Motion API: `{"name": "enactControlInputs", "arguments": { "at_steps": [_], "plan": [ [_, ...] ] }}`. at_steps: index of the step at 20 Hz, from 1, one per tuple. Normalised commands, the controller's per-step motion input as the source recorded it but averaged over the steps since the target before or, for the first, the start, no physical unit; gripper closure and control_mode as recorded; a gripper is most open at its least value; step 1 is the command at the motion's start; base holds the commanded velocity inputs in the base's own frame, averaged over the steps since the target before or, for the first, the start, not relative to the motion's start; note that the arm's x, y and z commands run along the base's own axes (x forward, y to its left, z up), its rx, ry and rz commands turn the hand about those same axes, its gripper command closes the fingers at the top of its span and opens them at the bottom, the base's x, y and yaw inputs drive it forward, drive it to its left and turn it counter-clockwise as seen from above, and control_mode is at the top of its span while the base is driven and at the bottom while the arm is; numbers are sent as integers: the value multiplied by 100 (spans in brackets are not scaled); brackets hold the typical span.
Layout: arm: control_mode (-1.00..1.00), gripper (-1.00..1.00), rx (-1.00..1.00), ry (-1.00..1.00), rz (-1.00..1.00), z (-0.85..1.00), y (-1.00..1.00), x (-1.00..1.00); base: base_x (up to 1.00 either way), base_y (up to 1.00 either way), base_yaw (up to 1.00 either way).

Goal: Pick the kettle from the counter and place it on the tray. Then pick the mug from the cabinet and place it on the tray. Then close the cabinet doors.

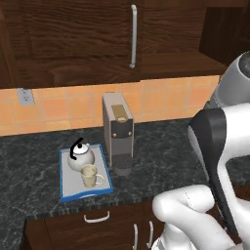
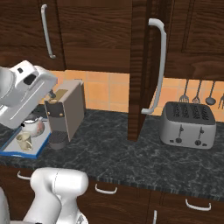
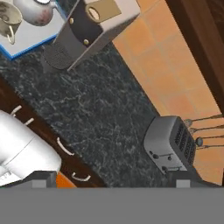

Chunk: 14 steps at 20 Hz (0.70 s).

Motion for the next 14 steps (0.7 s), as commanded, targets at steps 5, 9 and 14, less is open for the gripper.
{"name": "enactControlInputs", "arguments": {
  "at_steps": [5, 9, 14],
  "plan": [
    [-100, -100, 18, 6, -8, 8, -90, -33, 0, 0, 0],
    [-100, -100, 7, -1, -1, 5, -89, -62, 0, 0, 0],
    [-100, -100, 0, 0, 0, 8, -81, -62, 0, 0, 0]
  ]
}}
